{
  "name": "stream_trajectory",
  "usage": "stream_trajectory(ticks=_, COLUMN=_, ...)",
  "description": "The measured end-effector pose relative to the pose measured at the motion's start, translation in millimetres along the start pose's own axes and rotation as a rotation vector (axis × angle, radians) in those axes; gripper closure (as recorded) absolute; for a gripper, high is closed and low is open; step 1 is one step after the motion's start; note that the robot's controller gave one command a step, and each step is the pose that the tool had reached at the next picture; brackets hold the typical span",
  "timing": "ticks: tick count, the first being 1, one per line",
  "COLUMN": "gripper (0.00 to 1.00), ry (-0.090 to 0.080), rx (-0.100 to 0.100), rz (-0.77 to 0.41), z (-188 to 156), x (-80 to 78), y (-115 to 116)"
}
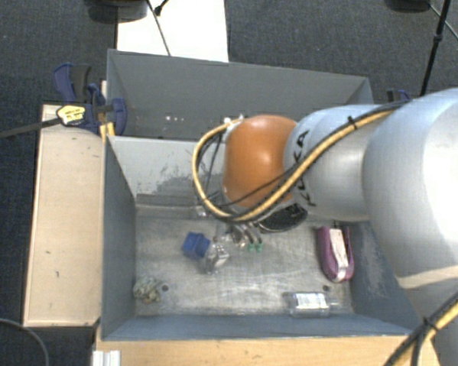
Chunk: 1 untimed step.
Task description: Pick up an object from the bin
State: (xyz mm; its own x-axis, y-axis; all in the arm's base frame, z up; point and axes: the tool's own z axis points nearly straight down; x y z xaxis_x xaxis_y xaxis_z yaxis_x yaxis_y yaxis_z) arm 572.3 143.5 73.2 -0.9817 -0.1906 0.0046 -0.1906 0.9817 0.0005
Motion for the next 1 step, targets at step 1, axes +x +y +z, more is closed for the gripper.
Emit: stream_trajectory(ticks=1, gripper=0.0, ry=-0.004, rx=-0.002, rz=0.041, z=3.1, x=28.4, y=33.9)
